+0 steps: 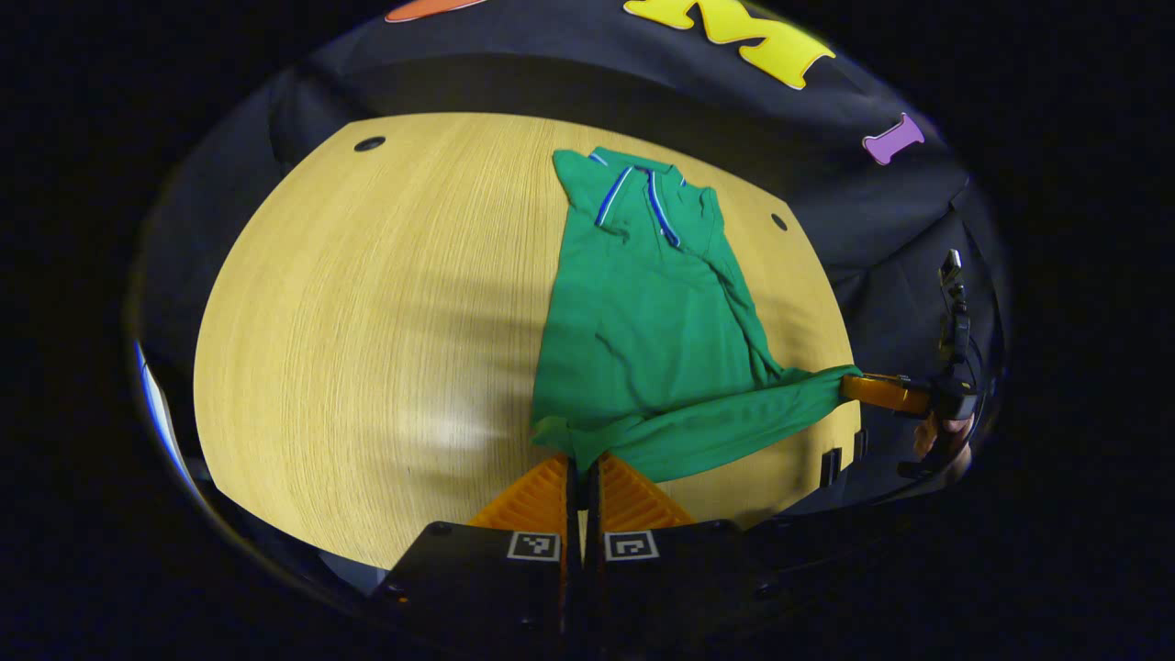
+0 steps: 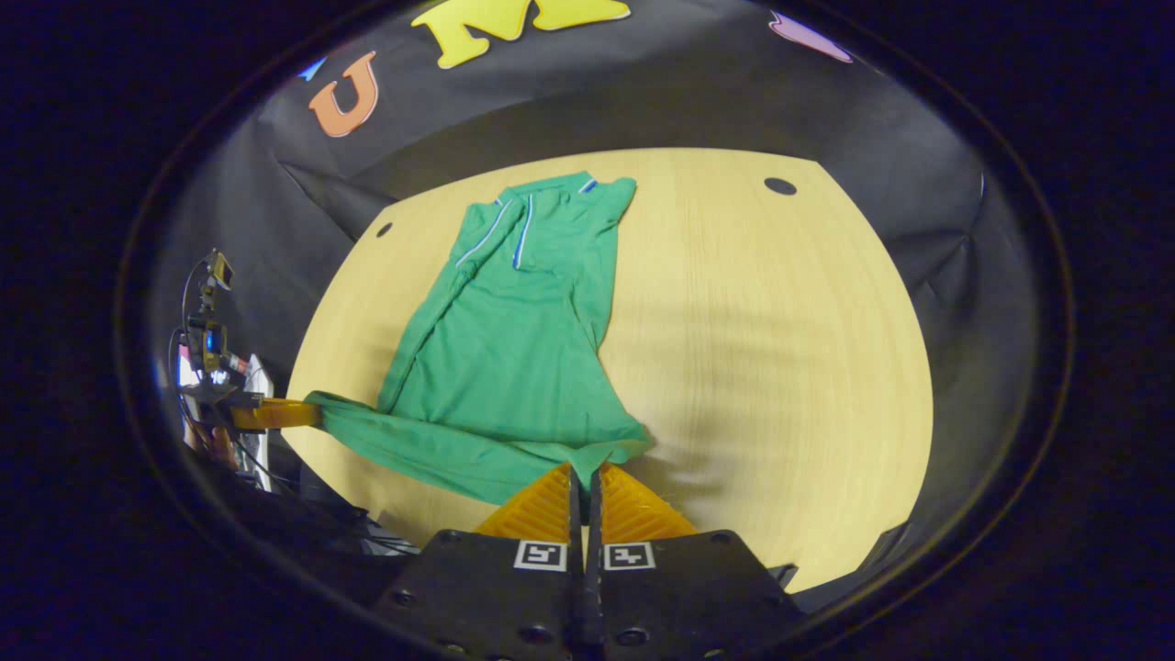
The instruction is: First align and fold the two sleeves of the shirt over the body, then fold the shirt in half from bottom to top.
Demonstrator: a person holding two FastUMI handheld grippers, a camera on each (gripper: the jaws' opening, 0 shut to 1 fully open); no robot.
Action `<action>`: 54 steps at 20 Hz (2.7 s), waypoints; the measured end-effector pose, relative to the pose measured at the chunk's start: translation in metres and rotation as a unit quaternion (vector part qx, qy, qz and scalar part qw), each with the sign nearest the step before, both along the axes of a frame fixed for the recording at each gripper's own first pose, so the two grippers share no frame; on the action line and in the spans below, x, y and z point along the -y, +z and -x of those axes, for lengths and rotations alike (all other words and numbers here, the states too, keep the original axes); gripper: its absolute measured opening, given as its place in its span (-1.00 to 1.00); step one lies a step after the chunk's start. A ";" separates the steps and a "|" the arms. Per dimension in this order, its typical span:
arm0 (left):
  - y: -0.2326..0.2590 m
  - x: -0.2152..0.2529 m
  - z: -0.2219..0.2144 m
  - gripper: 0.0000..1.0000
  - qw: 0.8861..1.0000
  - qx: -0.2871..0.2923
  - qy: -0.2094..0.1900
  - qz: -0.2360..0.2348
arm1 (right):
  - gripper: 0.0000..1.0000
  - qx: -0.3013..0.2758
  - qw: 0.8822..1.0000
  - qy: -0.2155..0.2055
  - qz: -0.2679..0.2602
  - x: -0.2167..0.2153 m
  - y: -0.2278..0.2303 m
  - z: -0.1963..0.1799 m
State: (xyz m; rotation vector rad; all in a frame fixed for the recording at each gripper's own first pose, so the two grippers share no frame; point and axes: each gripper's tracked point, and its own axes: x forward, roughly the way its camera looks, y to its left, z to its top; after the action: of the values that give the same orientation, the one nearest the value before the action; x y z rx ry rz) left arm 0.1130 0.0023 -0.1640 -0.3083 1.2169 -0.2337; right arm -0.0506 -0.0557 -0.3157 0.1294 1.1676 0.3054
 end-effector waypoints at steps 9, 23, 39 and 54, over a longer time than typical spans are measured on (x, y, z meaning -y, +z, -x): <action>0.001 0.006 -0.084 -0.94 0.993 0.109 0.036 0.013 | -0.95 0.081 0.996 -0.021 -0.014 -0.007 0.046 -0.093; -0.023 -0.004 -0.232 -0.93 0.981 0.188 0.042 -0.013 | -1.00 0.144 0.989 -0.034 -0.015 -0.023 0.048 -0.255; -0.106 -0.001 -0.334 -0.90 0.968 0.236 0.073 -0.052 | -1.00 0.169 0.985 -0.014 0.039 -0.048 -0.027 -0.341; -0.034 -0.019 -0.326 0.94 0.944 0.294 0.088 -0.123 | 0.94 0.253 0.964 -0.064 0.058 -0.041 0.038 -0.332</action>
State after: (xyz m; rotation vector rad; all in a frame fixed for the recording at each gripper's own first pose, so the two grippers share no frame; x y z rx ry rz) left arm 0.4393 0.0212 -0.1980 -0.1120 0.6108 -0.0107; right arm 0.2818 -0.0150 -0.2780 0.0201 0.6640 0.1405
